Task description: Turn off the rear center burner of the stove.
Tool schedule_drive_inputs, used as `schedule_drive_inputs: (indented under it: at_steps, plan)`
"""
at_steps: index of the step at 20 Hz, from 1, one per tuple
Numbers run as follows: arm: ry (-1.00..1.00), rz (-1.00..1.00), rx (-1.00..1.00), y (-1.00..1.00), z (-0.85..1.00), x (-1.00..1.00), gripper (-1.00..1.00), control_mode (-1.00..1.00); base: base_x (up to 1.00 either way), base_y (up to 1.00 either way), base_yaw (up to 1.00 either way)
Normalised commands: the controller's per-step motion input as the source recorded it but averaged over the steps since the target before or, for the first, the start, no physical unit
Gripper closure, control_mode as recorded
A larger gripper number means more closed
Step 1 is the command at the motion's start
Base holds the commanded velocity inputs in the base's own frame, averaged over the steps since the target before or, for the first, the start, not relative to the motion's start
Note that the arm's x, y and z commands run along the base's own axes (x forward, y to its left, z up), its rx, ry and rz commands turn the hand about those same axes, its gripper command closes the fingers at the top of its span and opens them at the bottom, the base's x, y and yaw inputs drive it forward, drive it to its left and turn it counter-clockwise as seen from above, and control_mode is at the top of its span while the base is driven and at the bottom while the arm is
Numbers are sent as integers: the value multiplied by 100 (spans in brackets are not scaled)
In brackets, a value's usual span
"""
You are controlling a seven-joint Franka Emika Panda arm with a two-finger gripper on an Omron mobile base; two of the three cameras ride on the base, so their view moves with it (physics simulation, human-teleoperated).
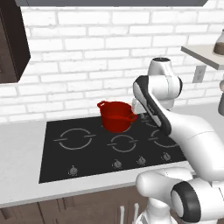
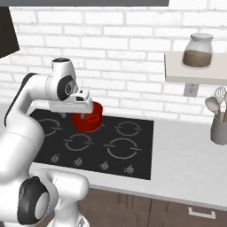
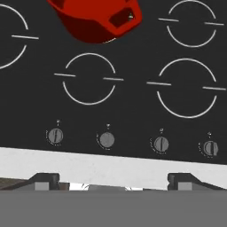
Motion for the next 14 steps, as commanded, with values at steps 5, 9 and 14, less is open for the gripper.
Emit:
schedule_drive_inputs:
  at_steps: [5,9,14]
  plan:
    - [23,5,-10,8,-83,-4,-100,-100,0,0,0]
    - [19,4,0,0,-84,0,-100,-100,0,0,0]
    - [10,5,3,0,-75,1,-100,-100,0,0,0]
